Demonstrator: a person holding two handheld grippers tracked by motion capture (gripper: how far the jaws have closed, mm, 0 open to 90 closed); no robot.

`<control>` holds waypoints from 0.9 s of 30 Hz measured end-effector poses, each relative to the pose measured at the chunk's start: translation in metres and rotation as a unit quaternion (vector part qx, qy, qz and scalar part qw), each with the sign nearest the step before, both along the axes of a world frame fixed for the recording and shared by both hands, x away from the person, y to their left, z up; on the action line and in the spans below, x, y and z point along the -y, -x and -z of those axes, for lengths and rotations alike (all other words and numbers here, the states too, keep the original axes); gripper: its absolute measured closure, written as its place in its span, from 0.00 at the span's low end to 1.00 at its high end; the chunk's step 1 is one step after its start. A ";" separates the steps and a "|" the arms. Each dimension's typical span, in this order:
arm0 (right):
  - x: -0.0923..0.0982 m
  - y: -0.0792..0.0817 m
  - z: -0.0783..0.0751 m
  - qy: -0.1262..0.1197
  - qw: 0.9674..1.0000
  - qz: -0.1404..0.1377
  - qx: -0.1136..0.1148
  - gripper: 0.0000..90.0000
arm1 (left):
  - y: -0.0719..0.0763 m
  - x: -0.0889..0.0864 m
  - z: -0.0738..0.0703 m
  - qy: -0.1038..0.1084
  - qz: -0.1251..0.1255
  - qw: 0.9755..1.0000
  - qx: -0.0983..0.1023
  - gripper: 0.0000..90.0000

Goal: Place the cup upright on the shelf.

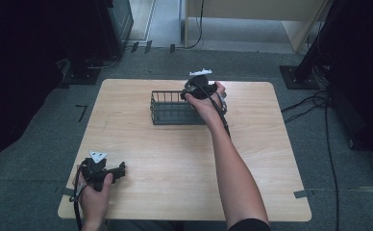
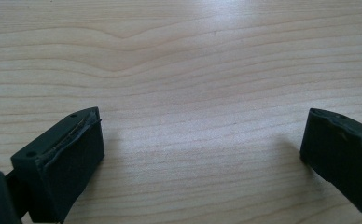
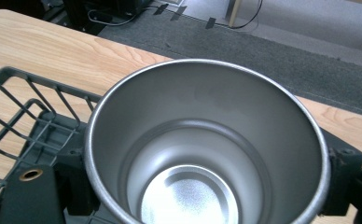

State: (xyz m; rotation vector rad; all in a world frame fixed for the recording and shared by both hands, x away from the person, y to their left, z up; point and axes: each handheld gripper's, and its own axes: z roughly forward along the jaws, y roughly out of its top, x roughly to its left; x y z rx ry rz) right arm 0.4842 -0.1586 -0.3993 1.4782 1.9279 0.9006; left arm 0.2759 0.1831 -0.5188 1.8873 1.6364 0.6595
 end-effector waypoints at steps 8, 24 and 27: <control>-0.002 0.000 0.020 -0.002 1.000 0.004 -0.016 0.18 | 0.000 0.000 0.000 0.000 0.000 1.000 0.000 0.00; 0.004 0.011 0.036 -0.004 0.999 -0.007 -0.031 0.10 | 0.000 0.000 0.000 0.000 0.000 1.000 0.000 0.00; 0.006 0.013 0.038 -0.012 0.999 -0.012 -0.036 0.04 | 0.000 0.000 0.000 0.000 0.000 1.000 0.000 0.00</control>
